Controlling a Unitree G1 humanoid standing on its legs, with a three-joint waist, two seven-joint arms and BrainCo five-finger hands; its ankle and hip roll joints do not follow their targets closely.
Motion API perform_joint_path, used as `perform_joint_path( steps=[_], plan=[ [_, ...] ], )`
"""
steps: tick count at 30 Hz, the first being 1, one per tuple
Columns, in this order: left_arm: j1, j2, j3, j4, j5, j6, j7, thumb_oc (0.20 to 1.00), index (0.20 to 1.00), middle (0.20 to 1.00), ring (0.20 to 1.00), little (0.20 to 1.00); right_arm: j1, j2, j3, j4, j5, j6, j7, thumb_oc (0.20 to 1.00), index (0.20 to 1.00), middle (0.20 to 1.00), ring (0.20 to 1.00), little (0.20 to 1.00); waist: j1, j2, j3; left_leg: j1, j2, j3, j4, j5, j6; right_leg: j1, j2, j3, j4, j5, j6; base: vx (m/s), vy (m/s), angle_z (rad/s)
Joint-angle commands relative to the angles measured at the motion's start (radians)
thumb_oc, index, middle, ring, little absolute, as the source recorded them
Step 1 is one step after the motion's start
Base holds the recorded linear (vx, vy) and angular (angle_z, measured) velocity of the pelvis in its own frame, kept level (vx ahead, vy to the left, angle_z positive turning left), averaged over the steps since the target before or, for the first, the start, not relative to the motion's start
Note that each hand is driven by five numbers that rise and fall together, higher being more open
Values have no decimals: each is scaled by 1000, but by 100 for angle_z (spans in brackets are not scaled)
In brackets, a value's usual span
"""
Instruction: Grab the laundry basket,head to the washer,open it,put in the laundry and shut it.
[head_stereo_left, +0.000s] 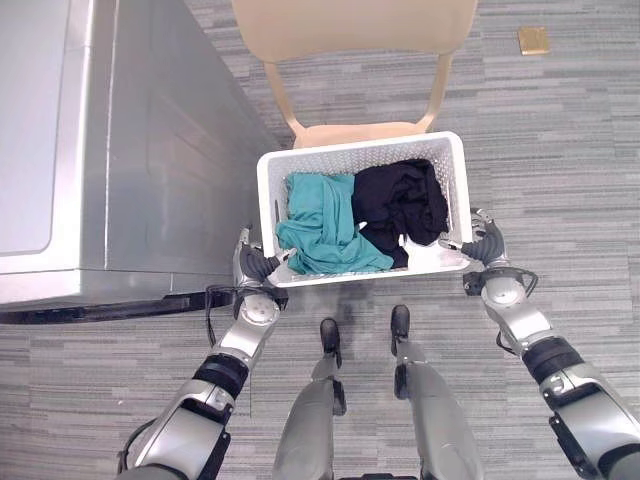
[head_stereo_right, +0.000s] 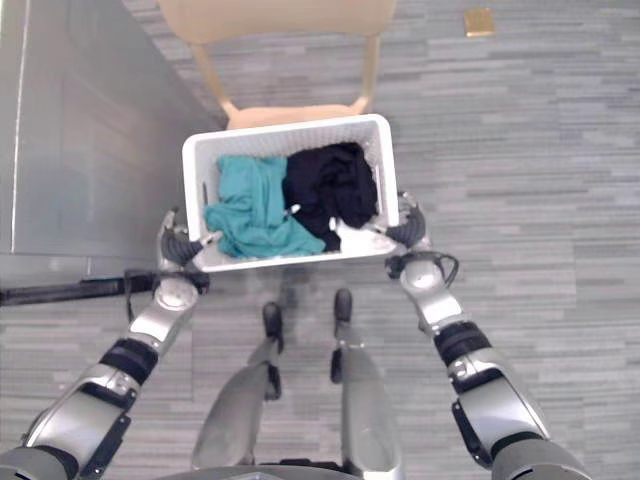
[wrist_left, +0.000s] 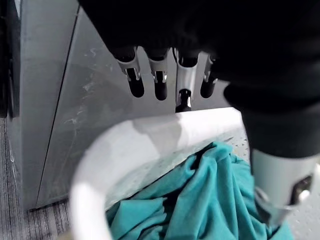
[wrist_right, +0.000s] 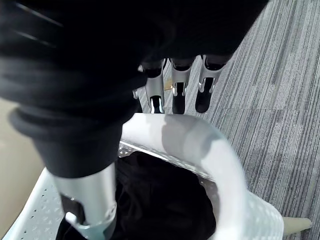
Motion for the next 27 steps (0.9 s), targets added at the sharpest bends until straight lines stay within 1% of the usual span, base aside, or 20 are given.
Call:
perform_joint_path(
  steps=[1,6,7,8,9,11,12,13,14,15,16,17,18,23,25,26,27],
  plan=[
    [-65,-6,-34,-41,39,-68,-15,1000,1000,1000,1000,1000,4,89,31,-67,30,-73,56,1000,1000,1000,1000,1000,17,-33,-68,-56,-40,18,75,-67,-19,32,-29,41,30,-160,79,14,3,4],
    [9,62,-7,-147,120,-68,-71,1000,1000,1000,1000,1000,133,16,-44,-110,24,-74,107,1000,1000,1000,1000,1000,12,-36,-94,-7,-38,21,32,-57,-23,78,-27,35,17,-171,80,29,-2,6],
    [10,61,-7,-148,120,-67,-71,1000,1000,1000,1000,1000,134,16,-44,-111,24,-74,107,1000,1000,1000,1000,1000,12,-36,-94,-6,-38,21,31,-56,-23,79,-27,35,16,-171,80,53,-20,14],
    [83,97,23,-194,165,-67,-109,1000,1000,1000,1000,1000,231,-40,-99,-150,13,-78,154,1000,1000,1000,1000,1000,8,-37,-108,25,-38,20,9,-53,-25,104,-26,31,13,-178,81,35,-15,10],
    [84,97,23,-195,165,-67,-109,1000,1000,1000,1000,1000,232,-40,-99,-151,13,-77,154,1000,1000,1000,1000,1000,9,-37,-108,26,-38,20,8,-52,-25,105,-26,31,13,-178,81,51,-21,10],
    [157,106,58,-239,178,-66,-139,1000,1000,1000,1000,1000,310,-63,-139,-199,6,-82,186,1000,1000,1000,1000,1000,7,-36,-113,49,-36,19,-1,-55,-25,123,-23,31,12,-185,81,19,-14,4],
    [158,106,58,-239,178,-66,-139,1000,1000,1000,1000,1000,310,-63,-139,-200,6,-82,186,1000,1000,1000,1000,1000,7,-36,-113,49,-36,19,-1,-54,-25,123,-23,31,12,-185,81,7,-39,0],
    [239,107,97,-270,172,-70,-174,1000,1000,1000,1000,1000,383,-74,-180,-238,-5,-83,215,1000,1000,1000,1000,1000,5,-39,-115,64,-36,17,-1,-57,-24,142,-19,30,12,-191,80,8,-44,-2],
    [286,107,113,-286,169,-69,-195,1000,1000,1000,1000,1000,422,-73,-199,-250,-11,-82,226,1000,1000,1000,1000,1000,4,-40,-119,76,-34,17,-3,-59,-23,154,-17,28,11,-194,80,4,-57,-3],
    [327,103,127,-302,156,-69,-210,1000,1000,1000,1000,1000,453,-71,-212,-251,-10,-83,236,1000,1000,1000,1000,1000,4,-41,-121,86,-35,16,-3,-61,-23,166,-17,27,10,-195,81,0,0,0],
    [328,103,127,-304,156,-68,-211,1000,1000,1000,1000,1000,453,-71,-212,-251,-10,-83,237,1000,1000,1000,1000,1000,4,-40,-123,83,-34,16,-3,-58,-23,164,-16,27,7,-190,80,0,0,0],
    [376,89,146,-304,131,-66,-236,1000,1000,1000,1000,1000,485,-72,-230,-259,-21,-78,247,1000,1000,1000,1000,1000,4,-40,-127,92,-34,16,-4,-59,-23,178,-13,25,3,-193,80,-22,-57,2],
    [458,62,168,-281,85,-60,-276,1000,1000,1000,1000,1000,535,-66,-242,-250,-47,-69,262,1000,1000,1000,1000,1000,3,-41,-130,116,-35,14,-1,-62,-23,208,-9,22,-1,-197,80,-25,-66,1],
    [595,35,182,-185,66,-30,-355,1000,1000,1000,1000,1000,602,-39,-240,-188,-107,-55,295,1000,1000,1000,1000,1000,1,-35,-146,166,-34,6,16,-72,-19,275,2,24,-16,-206,77,-48,-47,3],
    [635,14,197,-105,65,-13,-363,1000,1000,1000,1000,1000,616,-13,-228,-133,-114,-48,305,1000,1000,1000,1000,1000,6,-37,-160,188,-36,-6,42,-82,-18,323,5,23,-37,-208,72,-73,-86,17],
    [643,4,203,-39,62,-5,-358,1000,1000,1000,1000,1000,620,14,-210,-84,-102,-44,307,1000,1000,1000,1000,1000,13,-41,-164,182,-33,-19,86,-84,-29,359,5,11,-63,-212,61,-114,-107,24],
    [631,6,200,-17,66,-6,-349,1000,1000,1000,1000,1000,617,18,-203,-75,-97,-45,302,1000,1000,1000,1000,1000,17,-42,-161,171,-33,-20,104,-78,-36,363,3,6,-68,-213,56,-143,-96,39]
  ],
)
